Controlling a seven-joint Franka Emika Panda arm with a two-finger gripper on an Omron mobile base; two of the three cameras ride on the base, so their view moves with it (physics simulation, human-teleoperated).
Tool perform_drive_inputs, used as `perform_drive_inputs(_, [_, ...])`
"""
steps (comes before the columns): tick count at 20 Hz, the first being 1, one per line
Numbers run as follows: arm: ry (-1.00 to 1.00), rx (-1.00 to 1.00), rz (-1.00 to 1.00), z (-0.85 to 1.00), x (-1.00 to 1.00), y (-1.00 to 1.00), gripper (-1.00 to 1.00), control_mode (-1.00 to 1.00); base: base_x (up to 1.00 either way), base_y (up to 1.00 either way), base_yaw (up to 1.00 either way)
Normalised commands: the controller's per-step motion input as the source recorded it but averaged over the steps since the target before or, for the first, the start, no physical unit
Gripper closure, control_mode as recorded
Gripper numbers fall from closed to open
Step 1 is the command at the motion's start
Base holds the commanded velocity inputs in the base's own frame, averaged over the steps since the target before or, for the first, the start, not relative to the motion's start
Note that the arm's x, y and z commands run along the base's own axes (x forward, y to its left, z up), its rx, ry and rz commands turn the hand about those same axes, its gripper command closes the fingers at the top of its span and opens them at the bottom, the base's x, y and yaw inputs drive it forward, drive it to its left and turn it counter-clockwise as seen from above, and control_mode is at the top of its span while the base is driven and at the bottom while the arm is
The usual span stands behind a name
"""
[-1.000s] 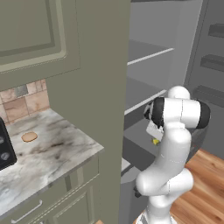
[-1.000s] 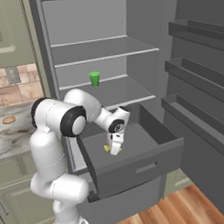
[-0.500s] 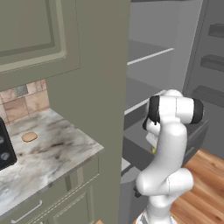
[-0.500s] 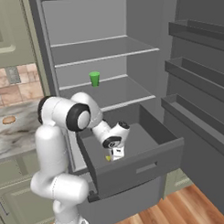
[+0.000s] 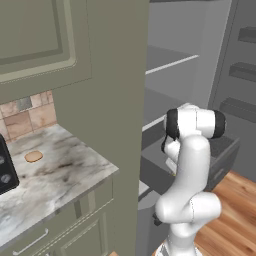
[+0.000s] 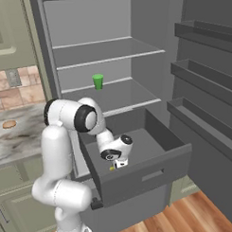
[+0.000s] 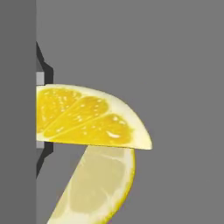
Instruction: Place the lemon wedges inside the fridge drawer. Close the drawer after placing the vegetables.
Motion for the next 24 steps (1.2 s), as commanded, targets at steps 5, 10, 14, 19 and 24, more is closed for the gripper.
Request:
perform_drive_inputs(5, [-0.08, 0.0, 0.0, 0.2, 0.0, 0.0, -1.0, -1.0, 0.0, 0.0, 0.0])
perform_drive_inputs(10, [-0.01, 0.0, 0.0, 0.57, 0.03, 0.0, -1.0, -1.0, 0.0, 0.0, 0.0])
perform_drive_inputs(14, [0.0, 0.0, 0.0, 0.89, 0.13, 0.06, -1.0, -1.0, 0.0, 0.0, 0.0])
perform_drive_inputs(19, [0.0, 0.0, 0.0, 1.0, 0.1, 0.03, -1.0, -1.0, 0.0, 0.0, 0.0])
perform_drive_inputs(24, [0.0, 0.0, -0.04, 1.0, 0.0, 0.0, -1.0, -1.0, 0.0, 0.0, 0.0])
